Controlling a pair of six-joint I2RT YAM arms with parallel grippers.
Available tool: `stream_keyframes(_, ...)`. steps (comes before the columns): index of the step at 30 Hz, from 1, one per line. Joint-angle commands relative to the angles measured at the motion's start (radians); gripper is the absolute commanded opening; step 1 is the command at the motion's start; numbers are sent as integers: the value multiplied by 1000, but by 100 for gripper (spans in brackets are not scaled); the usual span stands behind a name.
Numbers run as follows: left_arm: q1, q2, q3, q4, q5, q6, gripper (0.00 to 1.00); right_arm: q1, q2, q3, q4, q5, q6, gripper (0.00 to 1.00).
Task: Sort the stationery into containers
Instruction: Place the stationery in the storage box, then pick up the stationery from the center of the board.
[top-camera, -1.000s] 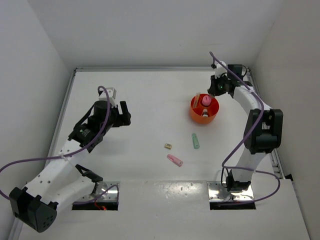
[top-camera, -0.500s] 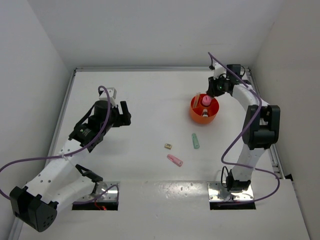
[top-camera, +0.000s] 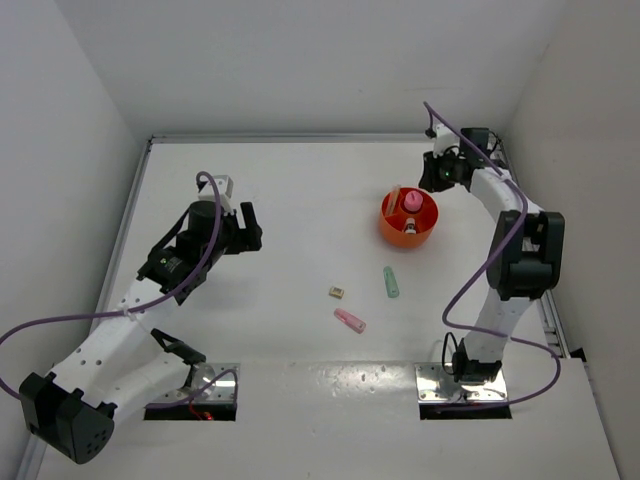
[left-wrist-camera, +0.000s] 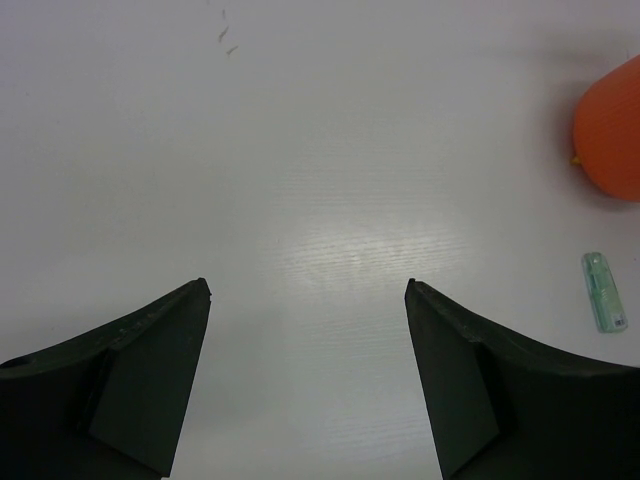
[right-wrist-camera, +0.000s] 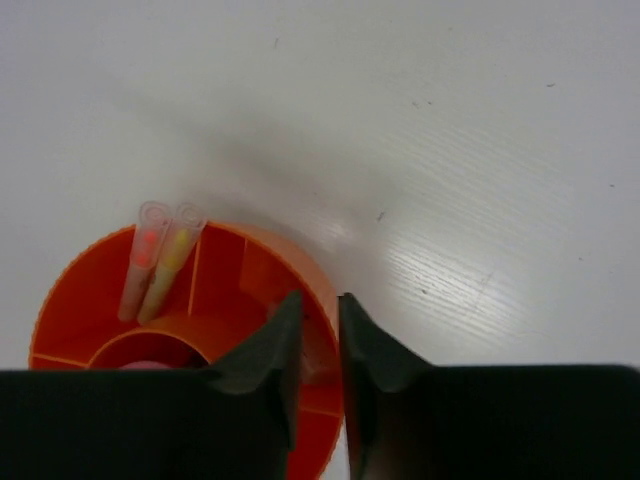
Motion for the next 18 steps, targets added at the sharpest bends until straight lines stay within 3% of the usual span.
stream_keyframes(1,6,-1,0,32,11,14,84,-14,-170,-62,147,70,42,9)
stream_keyframes(2,6,-1,0,32,11,14,84,-14,-230,-104,197,99,56,2)
stream_keyframes(4,6,-1,0,41,11,23,70,-14,-348,-201,279,67,67,0)
stream_keyframes(5,6,10,0,41,26,32,55,-14,-429,-211,267,-6,17,0)
stream_keyframes(6,6,19,0,41,50,32,11,-14,-445,-190,208,-260,-49,6)
stream_keyframes(7,6,19,0,50,66,41,0,4,-445,-166,-18,-387,-141,13)
stream_keyframes(8,6,28,0,50,82,57,0,18,-445,-141,-170,-484,-260,25)
stream_keyframes(9,6,28,0,50,134,66,0,48,-413,-124,-324,-687,-571,42)
stream_keyframes(10,6,38,0,63,158,75,0,62,-401,-124,-542,-762,-708,74)
stream_keyframes(11,6,38,0,72,179,89,3,82,-401,-142,-589,-795,-798,80)
stream_keyframes(12,6,47,0,72,216,89,16,148,-388,-173,-610,-768,-870,81)
stream_keyframes(13,6,47,0,72,237,89,51,183,-388,-193,-629,-737,-899,82)
stream_keyframes(14,6,68,-9,81,260,100,66,218,-397,-216,-599,-656,-900,82)
stream_keyframes(15,6,79,-9,81,297,100,80,290,-416,-268,-568,-614,-851,75)
stream_keyframes(18,6,111,0,81,291,112,85,436,-449,-397,-346,-432,-636,51)
